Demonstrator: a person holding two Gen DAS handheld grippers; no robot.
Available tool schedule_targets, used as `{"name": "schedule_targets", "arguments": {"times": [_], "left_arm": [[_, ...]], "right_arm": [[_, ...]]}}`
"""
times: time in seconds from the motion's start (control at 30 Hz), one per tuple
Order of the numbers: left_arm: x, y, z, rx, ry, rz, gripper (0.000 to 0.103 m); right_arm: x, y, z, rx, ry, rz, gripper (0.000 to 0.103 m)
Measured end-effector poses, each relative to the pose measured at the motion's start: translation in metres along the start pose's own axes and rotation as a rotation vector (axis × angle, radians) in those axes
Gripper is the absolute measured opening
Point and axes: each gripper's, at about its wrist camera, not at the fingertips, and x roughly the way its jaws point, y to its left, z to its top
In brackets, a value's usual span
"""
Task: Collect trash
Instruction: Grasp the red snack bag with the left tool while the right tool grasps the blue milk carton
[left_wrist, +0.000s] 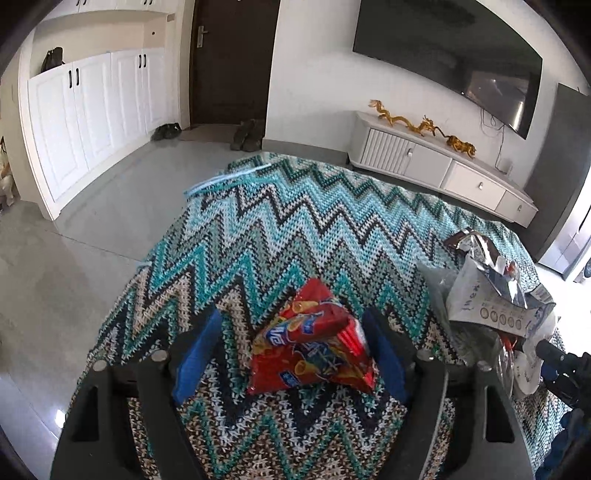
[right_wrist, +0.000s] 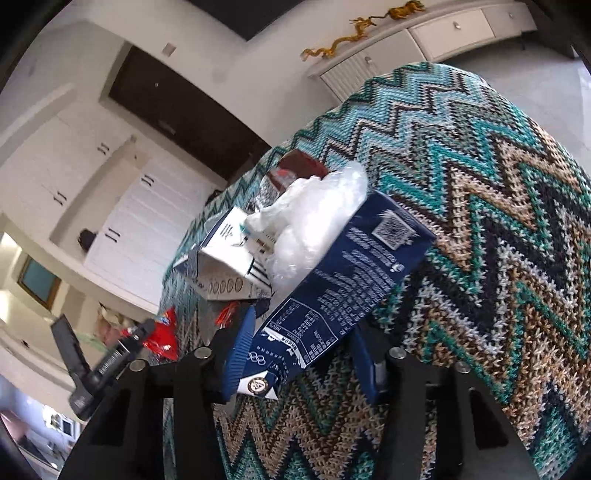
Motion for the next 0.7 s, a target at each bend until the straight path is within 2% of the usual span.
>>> {"name": "schedule_targets", "arguments": {"times": [0.1, 0.3, 0.43, 0.7], "left_arm": [[-0.002, -0.002, -0.004, 0.003, 0.012, -0.023, 0.054], [-0.014, -0.002, -0.012, -0.003, 0.011, -0.047, 0.042], [-0.024, 0.001, -0.016, -0.018, 0.009, -0.071, 0.038], [-0.053, 0.001, -0.028, -0.019, -0.004, -0.106, 0.037]], "right_arm": [[-0.006, -0.002, -0.001, 0.003, -0.009, 0.014, 0.043], [-0.03, 0.0, -0.009, -0.062, -0.029, -0.004, 0.038], [-0.054, 0.002, -0.018, -0.116, -0.048, -0.022, 0.034], [-0.099, 0.014, -0.04, -0.223, -0.096, -0.076, 0.032]]}}
